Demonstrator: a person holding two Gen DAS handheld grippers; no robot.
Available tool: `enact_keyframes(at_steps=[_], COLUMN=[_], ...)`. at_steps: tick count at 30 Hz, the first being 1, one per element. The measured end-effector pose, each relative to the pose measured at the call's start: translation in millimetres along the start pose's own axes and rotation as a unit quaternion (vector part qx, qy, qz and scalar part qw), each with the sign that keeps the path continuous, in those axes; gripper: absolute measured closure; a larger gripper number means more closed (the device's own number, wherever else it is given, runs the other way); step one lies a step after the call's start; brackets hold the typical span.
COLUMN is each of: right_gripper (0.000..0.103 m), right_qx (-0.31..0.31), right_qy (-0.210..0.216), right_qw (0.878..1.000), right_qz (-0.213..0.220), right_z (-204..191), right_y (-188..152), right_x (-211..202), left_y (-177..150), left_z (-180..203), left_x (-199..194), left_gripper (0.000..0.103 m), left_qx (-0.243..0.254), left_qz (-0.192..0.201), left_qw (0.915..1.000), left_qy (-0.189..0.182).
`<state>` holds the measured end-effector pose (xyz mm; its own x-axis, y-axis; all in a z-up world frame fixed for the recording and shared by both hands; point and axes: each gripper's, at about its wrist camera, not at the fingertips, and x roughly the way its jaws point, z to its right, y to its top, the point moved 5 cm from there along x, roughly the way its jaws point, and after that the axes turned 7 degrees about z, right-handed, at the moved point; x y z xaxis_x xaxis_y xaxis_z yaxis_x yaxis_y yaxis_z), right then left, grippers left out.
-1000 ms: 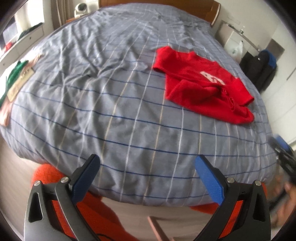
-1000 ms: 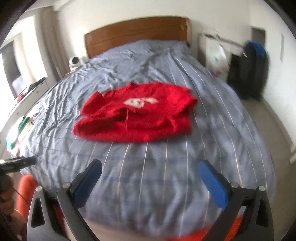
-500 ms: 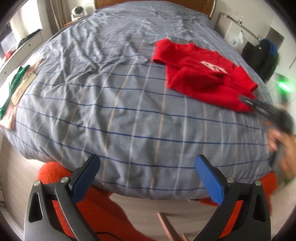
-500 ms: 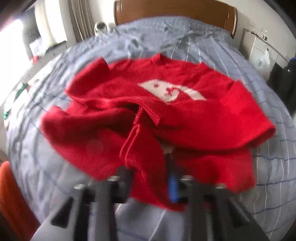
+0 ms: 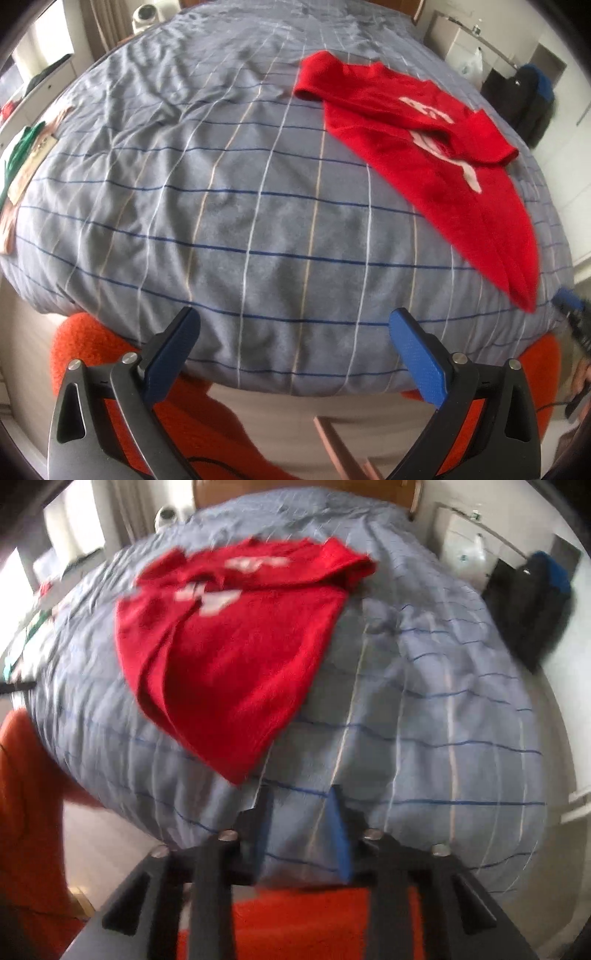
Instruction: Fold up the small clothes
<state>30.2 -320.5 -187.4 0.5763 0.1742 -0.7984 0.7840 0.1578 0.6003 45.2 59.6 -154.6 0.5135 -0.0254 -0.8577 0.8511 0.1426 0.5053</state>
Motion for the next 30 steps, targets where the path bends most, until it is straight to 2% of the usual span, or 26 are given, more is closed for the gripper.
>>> enact_keyframes(at_steps=[1, 3, 6, 8, 11, 12, 14, 15, 16, 17, 18, 19, 20, 21, 24, 25, 28, 29, 30], right_gripper=[0.058, 0.052, 0.052, 0.052, 0.052, 0.051, 0.050, 0.050, 0.050, 0.050, 0.050, 0.050, 0.051, 0.051, 0.051, 0.051, 0.050, 0.050, 0.050], right_qx=[0.003, 0.003, 0.023, 0.069, 0.095, 0.088, 0.059, 0.023, -0.008, -0.069, -0.099, -0.140, -0.151, -0.155, -0.119, -0.081, 0.053, 0.111, 0.151], right_qy=[0.018, 0.050, 0.102, 0.115, 0.155, 0.178, 0.261, 0.313, 0.336, 0.377, 0.388, 0.406, 0.417, 0.419, 0.376, 0.346, 0.259, 0.215, 0.183], right_qw=[1.000, 0.998, 0.992, 0.989, 0.982, 0.979, 0.964, 0.950, 0.942, 0.923, 0.916, 0.902, 0.894, 0.892, 0.917, 0.934, 0.964, 0.970, 0.971], right_qz=[0.015, 0.040, 0.067, 0.067, 0.047, 0.037, 0.012, 0.000, -0.006, -0.024, -0.030, -0.043, -0.056, -0.065, -0.058, -0.044, 0.002, 0.017, 0.022], right_z=[-8, -27, -56, -63, -97, -113, -166, -197, -212, -242, -253, -265, -268, -266, -227, -199, -109, -68, -38], right_y=[13, 42, 94, 123, 136, 131, 113, 98, 82, 56, 41, 14, 0, -12, -29, -26, -14, -10, -10], right_x=[-1, 3, 39, 79, 128, 135, 131, 117, 103, 80, 67, 46, 36, 29, 13, 10, 5, 5, 4], left_y=[0, -1, -3, -4, -4, -3, -4, -4, -5, -5, -5, -6, -6, -6, -9, -9, -10, -10, -10], left_z=[-1, -2, -3, -5, -22, -28, -48, -56, -66, -69, -73, -75, -73, -69, -47, -36, -8, 1, 11], left_x=[-1, -3, -12, -22, -34, -35, -35, -33, -28, -23, -17, -7, -3, 5, 29, 38, 59, 65, 71], left_gripper=[0.001, 0.001, 0.001, 0.001, 0.001, 0.001, 0.001, 0.001, 0.001, 0.001, 0.001, 0.001, 0.001, 0.001, 0.001, 0.001, 0.002, 0.005, 0.015], left_qx=[-0.003, -0.007, -0.006, -0.002, -0.008, -0.013, -0.035, -0.045, -0.060, -0.068, -0.077, -0.087, -0.088, -0.086, -0.066, -0.056, -0.032, -0.027, -0.022], left_qz=[0.001, 0.002, 0.010, 0.019, 0.034, 0.035, 0.038, 0.037, 0.036, 0.033, 0.027, 0.022, 0.021, 0.017, -0.005, -0.013, -0.028, -0.033, -0.039], left_qw=[1.0000, 1.0000, 0.9999, 0.9998, 0.9992, 0.9990, 0.9981, 0.9976, 0.9969, 0.9965, 0.9960, 0.9956, 0.9957, 0.9961, 0.9974, 0.9974, 0.9958, 0.9951, 0.9940], left_qy=[0.000, -0.001, 0.001, 0.006, 0.021, 0.024, 0.035, 0.037, 0.037, 0.037, 0.035, 0.026, 0.020, 0.010, -0.028, -0.043, -0.080, -0.089, -0.100])
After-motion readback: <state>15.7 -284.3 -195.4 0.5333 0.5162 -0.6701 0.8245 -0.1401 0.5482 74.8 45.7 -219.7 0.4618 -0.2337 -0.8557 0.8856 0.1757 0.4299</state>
